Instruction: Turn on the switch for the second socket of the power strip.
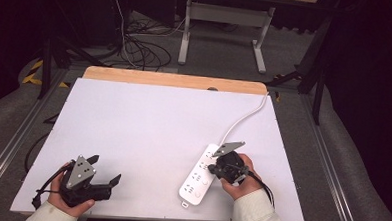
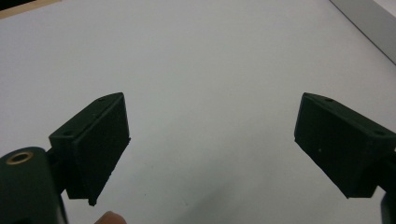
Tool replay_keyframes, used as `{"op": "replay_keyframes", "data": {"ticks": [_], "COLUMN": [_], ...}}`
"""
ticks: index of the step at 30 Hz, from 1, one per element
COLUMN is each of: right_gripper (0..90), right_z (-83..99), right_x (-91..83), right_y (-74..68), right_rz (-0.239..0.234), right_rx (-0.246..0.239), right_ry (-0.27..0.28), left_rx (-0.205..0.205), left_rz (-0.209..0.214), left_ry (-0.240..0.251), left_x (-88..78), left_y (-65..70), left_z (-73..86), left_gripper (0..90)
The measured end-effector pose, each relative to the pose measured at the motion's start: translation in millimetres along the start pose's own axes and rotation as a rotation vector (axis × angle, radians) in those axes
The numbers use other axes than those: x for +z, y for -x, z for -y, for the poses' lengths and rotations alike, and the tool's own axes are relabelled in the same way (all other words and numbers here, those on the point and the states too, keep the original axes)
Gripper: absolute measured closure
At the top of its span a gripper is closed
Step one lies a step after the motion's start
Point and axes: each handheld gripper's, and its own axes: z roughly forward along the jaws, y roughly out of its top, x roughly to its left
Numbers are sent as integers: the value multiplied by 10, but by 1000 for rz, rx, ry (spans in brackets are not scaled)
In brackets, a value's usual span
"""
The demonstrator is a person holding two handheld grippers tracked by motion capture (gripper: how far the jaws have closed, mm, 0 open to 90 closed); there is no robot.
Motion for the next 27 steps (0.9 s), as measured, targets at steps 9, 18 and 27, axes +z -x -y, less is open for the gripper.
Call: {"op": "replay_keyframes", "data": {"ticks": [9,18,27], "right_gripper": [900,900,900], "right_z": [-3,-46,-58], "right_x": [-94,-252,-440], "right_y": [-16,-80,-122], "right_rz": [6,23,36], "right_rx": [2,-25,-27], "right_ry": [71,148,273], "left_rx": [-2,0,-3], "left_rz": [4,3,5], "left_ry": [-2,0,2], "left_x": [4,-2,5], "left_y": [-12,-6,-5], "left_z": [-2,-5,-6], "left_gripper": [110,110,110]}}
